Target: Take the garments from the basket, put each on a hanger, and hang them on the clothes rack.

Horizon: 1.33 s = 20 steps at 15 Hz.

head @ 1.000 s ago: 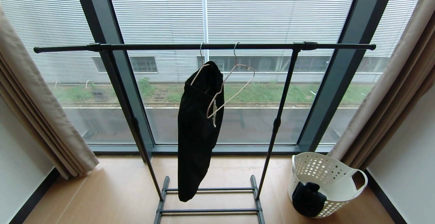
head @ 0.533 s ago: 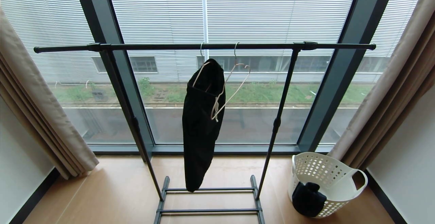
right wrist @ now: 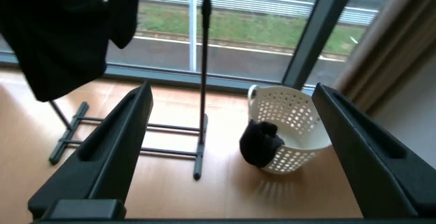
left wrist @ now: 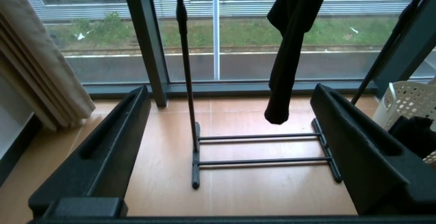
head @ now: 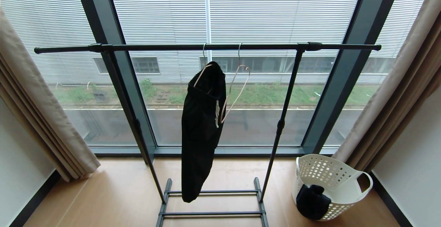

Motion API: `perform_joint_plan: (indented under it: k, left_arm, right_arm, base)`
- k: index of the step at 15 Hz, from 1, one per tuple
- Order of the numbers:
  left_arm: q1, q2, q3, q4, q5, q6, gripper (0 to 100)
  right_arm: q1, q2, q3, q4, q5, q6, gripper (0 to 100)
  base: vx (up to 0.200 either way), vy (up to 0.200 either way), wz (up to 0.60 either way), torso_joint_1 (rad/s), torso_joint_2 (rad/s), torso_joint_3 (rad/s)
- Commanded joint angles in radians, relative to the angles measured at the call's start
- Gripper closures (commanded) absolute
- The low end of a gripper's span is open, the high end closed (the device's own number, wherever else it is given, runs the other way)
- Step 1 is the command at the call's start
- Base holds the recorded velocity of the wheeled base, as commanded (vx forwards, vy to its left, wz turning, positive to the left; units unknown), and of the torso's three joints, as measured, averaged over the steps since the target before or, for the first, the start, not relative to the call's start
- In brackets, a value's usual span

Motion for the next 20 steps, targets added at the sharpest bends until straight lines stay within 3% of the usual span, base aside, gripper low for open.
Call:
perform_joint_plan:
  k: [1,3,5,9,11,20]
  left_arm:
    - [0.0,0.002,0.0,0.0,0.0,0.0,0]
    - [0.0,0.002,0.0,0.0,-0.006,0.0,0]
    - [0.0,0.002,0.0,0.0,-0.009,-0.005,0]
    - [0.0,0.002,0.0,0.0,-0.009,-0.015,0]
    - [0.0,0.002,0.0,0.0,-0.009,-0.023,0]
    - [0.0,0.002,-0.002,0.0,-0.009,-0.029,0]
  right_arm:
    - [0.0,0.001,0.005,-0.009,-0.06,0.003,0]
    - [-0.093,-0.033,0.007,-0.02,-0.081,-0.024,0]
    - [-0.121,-0.086,0.007,-0.018,-0.078,-0.03,0]
    - [-0.119,-0.086,0.01,-0.028,-0.069,-0.006,0]
    - [-0.119,-0.088,0.009,-0.028,-0.047,0.045,0]
    - [-0.121,-0.088,0.007,-0.025,-0.043,0.04,0]
  base:
    - [0.0,0.0,0.0,0.0,0.0,0.0]
    - [0.0,0.0,0.0,0.0,0.0,0.0]
    - [0.0,0.0,0.0,0.0,0.0,0.0]
    - [0.0,0.0,0.0,0.0,0.0,0.0]
    - [0.0,0.0,0.0,0.0,0.0,0.0]
    - [0.0,0.0,0.0,0.0,0.0,0.0]
